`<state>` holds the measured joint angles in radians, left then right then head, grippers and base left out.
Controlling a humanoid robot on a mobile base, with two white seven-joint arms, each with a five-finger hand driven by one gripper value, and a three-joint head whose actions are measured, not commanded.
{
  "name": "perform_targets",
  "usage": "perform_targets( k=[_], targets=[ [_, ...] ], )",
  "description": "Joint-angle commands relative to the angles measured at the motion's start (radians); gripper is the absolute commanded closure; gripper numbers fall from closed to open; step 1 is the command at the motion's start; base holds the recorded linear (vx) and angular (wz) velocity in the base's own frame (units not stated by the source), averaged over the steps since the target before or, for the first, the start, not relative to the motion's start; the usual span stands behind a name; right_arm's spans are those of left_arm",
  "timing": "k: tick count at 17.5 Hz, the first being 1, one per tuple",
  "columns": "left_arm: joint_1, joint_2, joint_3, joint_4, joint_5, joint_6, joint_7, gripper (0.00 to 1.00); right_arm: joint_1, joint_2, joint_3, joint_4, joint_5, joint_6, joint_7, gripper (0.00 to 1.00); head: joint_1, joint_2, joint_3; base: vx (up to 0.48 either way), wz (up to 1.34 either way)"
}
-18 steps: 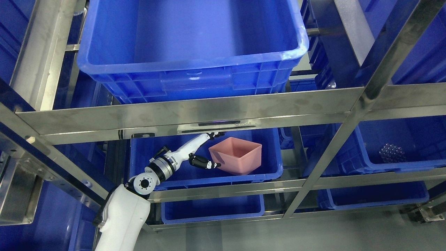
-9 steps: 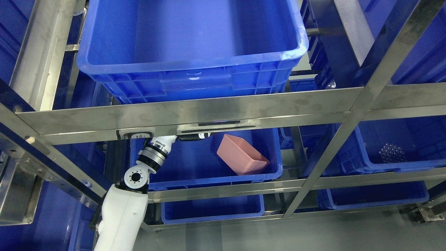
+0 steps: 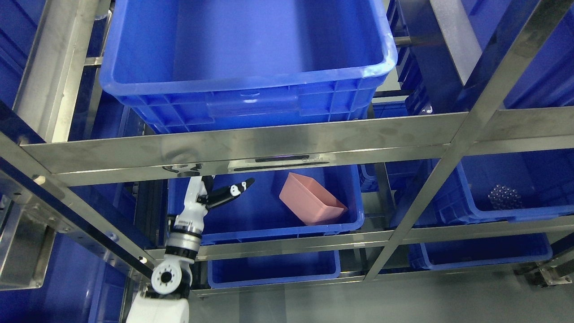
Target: Place storage box into left shelf container
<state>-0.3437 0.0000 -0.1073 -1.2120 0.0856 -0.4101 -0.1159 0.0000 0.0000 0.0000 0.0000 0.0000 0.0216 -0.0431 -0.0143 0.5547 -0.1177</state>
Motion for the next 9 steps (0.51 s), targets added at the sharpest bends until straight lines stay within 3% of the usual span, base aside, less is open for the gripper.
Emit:
perform_targets(
  k=[1, 9],
  targets=[
    [0.225, 0.017, -0.009, -0.365, 0.028, -0.004, 0.061, 0.00, 0.009, -0.017, -0.005, -0.017, 0.002, 0.000, 0.000, 0.00, 0.0000, 0.000, 0.000, 0.000, 0.00],
    [0.270, 0.017, 0.005, -0.383, 0.028, -0.009, 0.051, 0.00, 0.009, -0.017, -0.005, -0.017, 0.002, 0.000, 0.000, 0.00, 0.0000, 0.000, 0.000, 0.000, 0.00]
  ],
)
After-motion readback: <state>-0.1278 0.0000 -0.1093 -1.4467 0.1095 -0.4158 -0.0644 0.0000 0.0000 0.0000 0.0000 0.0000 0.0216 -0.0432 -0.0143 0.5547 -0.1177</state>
